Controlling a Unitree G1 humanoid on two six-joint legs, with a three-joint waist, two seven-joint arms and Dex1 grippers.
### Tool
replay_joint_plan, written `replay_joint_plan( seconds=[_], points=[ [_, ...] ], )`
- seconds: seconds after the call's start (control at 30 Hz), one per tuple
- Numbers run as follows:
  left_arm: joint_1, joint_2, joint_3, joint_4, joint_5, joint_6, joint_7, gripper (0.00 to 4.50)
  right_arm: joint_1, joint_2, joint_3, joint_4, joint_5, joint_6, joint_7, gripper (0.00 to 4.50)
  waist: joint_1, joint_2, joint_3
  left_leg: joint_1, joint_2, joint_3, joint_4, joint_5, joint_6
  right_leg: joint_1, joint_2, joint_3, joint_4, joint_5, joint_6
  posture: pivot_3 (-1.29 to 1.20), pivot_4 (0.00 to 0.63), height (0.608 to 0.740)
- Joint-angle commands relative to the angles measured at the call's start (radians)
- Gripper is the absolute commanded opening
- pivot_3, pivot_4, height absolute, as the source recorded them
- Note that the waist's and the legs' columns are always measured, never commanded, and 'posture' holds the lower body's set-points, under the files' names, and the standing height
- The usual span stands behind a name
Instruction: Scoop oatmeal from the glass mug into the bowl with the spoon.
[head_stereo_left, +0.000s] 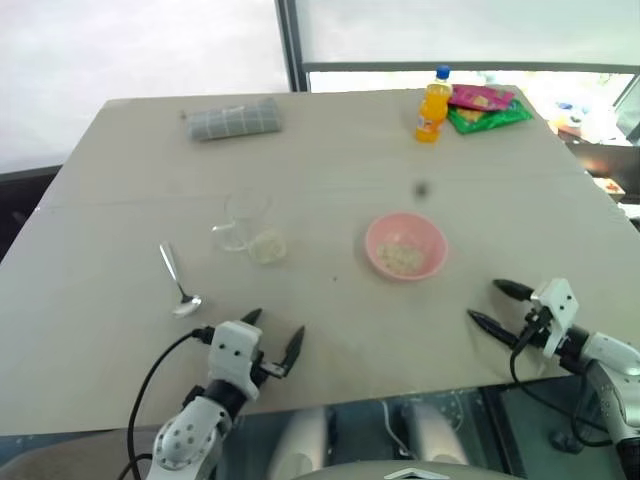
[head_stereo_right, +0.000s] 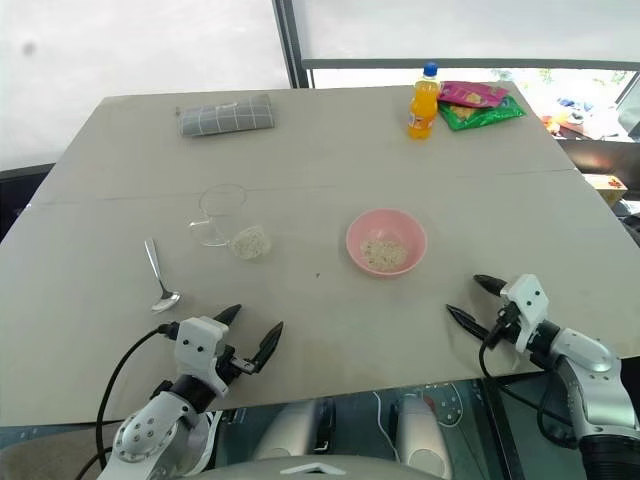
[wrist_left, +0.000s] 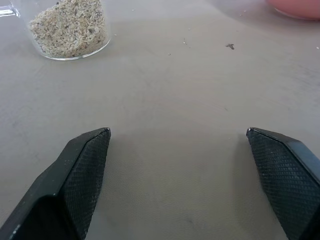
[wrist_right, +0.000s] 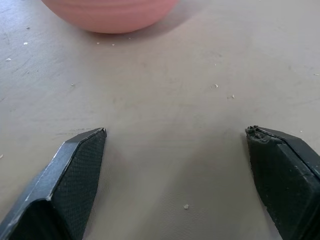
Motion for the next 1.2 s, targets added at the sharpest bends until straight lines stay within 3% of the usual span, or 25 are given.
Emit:
replay_joint_plan(
  seconds=[0.03, 1.2],
  points=[
    [0.035, -0.002, 0.015, 0.014, 0.005, 0.001, 0.006, 4.47, -0.002, -0.009, 0.012, 0.03, -0.008, 0.004, 0.012, 4.48, 0.0, 0.0, 0.0, 0.0, 0.0, 0.0, 0.0, 0.0, 0.0, 0.0, 0.0, 0.0, 0.0, 0.0, 0.0, 0.0, 0.15, 0.74],
    [0.014, -0.023, 0.028, 0.039, -0.007, -0.047, 0.006, 4.47, 0.0, 0.007, 0.014, 0.034, -0.008, -0.023, 0.013, 4.48, 0.001, 0.003, -0.002, 0.001, 0.0, 0.0, 0.005, 0.0, 0.0, 0.002, 0.002, 0.0, 0.003, 0.0, 0.0, 0.0, 0.15, 0.74]
  ],
)
